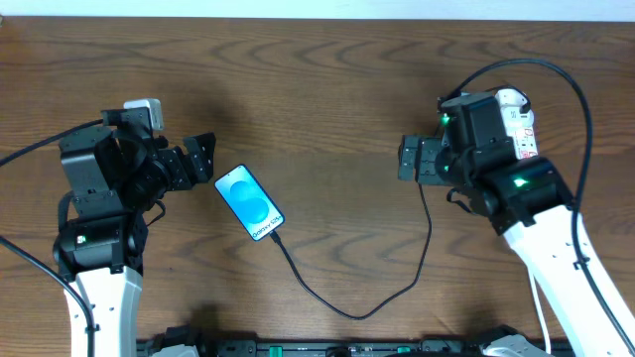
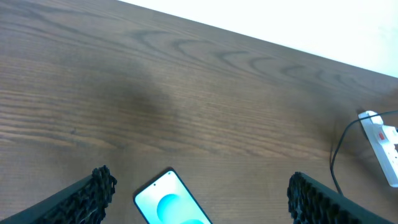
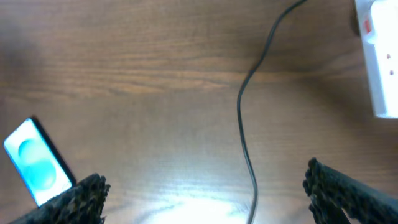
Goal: Plug charger to phone and switch on socket
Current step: 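Move the right gripper up to the power strip's switch near the charger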
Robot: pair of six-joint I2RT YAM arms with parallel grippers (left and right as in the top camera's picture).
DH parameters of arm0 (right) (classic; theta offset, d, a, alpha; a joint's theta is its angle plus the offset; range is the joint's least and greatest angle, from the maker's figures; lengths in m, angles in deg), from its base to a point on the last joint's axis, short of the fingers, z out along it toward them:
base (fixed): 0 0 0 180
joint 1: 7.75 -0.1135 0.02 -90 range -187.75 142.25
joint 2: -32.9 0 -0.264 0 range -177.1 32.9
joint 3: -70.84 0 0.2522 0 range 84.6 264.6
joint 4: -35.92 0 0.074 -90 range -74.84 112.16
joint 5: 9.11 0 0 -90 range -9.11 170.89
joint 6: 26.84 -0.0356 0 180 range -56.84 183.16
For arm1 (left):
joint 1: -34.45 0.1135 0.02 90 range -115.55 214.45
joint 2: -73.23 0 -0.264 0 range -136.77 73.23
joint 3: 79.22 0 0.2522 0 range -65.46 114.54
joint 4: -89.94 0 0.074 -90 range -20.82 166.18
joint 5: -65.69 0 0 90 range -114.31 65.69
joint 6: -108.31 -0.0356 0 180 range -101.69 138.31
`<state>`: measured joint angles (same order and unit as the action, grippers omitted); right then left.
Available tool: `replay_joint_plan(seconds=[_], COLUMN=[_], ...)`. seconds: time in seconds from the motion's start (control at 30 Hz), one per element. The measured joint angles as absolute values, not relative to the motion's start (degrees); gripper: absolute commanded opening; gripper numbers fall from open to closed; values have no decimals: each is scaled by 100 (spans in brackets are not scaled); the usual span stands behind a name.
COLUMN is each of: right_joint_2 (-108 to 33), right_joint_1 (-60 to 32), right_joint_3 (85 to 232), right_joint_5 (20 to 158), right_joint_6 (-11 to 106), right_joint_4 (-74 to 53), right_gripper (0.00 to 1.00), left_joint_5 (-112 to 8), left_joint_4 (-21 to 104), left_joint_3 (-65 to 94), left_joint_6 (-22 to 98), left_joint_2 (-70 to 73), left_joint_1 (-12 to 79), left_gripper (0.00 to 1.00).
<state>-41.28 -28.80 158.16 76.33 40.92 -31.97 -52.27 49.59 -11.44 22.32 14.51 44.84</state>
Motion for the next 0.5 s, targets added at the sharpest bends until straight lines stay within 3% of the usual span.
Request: replay_joint_plan(seconds=[0.23,0.5], right_joint_2=[-4075,-4023], right_joint_1=[-1917,11], right_joint_3=[16973,17563], right_joint_5=[8151,9041], right_joint_6=[4745,5666], right_joint_4=[-4489,-5420], right_gripper=[99,99], left_joint_5=[-5227,-5227], left_joint_4=[4957,4957], left_joint_3=[-1144,-1144], left_joint_6=[2232,2232], left_joint_2=[1451,1451], left_joint_1=[4484,4484], left_gripper=[91,91])
